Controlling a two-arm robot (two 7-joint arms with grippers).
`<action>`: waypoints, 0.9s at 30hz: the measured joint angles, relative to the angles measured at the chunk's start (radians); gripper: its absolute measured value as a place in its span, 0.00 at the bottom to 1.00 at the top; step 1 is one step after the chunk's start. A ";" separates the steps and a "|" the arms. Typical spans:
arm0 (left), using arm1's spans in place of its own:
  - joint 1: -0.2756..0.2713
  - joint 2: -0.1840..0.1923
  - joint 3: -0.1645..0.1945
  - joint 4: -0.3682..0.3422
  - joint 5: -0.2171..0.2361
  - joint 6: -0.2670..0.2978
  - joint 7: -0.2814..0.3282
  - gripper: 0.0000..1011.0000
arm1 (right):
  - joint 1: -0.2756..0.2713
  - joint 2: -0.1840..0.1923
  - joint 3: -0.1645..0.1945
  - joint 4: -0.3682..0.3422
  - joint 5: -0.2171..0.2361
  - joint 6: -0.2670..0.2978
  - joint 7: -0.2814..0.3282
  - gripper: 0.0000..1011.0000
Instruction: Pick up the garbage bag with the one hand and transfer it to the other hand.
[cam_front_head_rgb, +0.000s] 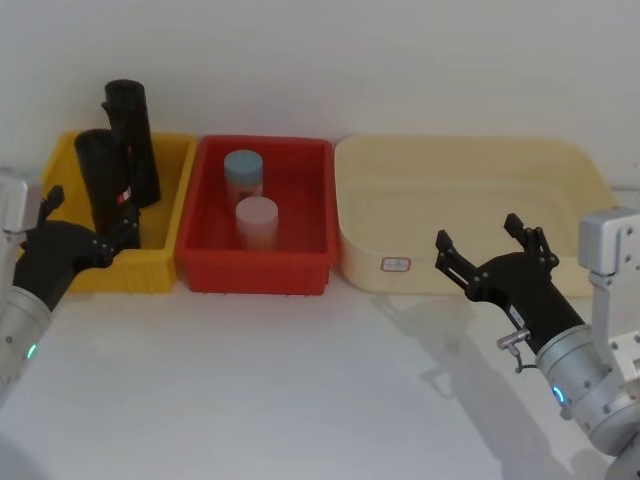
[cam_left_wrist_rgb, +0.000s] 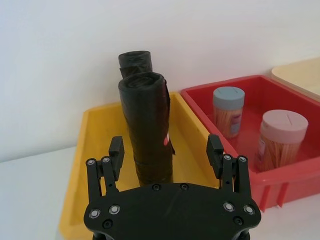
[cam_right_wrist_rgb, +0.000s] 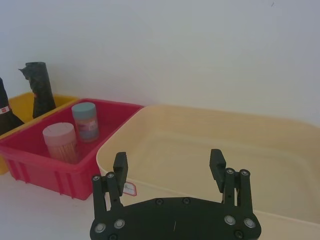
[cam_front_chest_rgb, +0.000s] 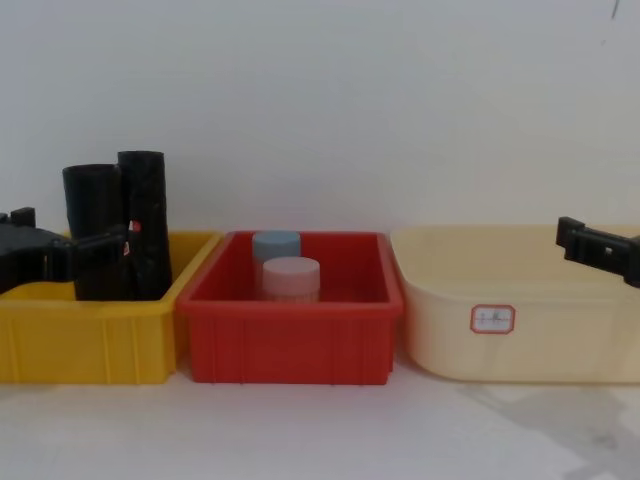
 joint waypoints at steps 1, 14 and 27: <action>-0.004 -0.002 -0.001 0.006 -0.001 -0.002 -0.002 0.99 | 0.000 0.000 0.000 0.000 0.000 0.000 0.000 0.99; -0.066 -0.034 -0.013 0.089 -0.009 -0.037 -0.033 0.99 | 0.000 0.000 0.000 0.000 0.000 0.000 0.000 0.99; -0.135 -0.063 -0.009 0.183 -0.005 -0.066 -0.070 0.99 | 0.000 0.000 0.000 0.000 0.000 0.000 0.000 0.99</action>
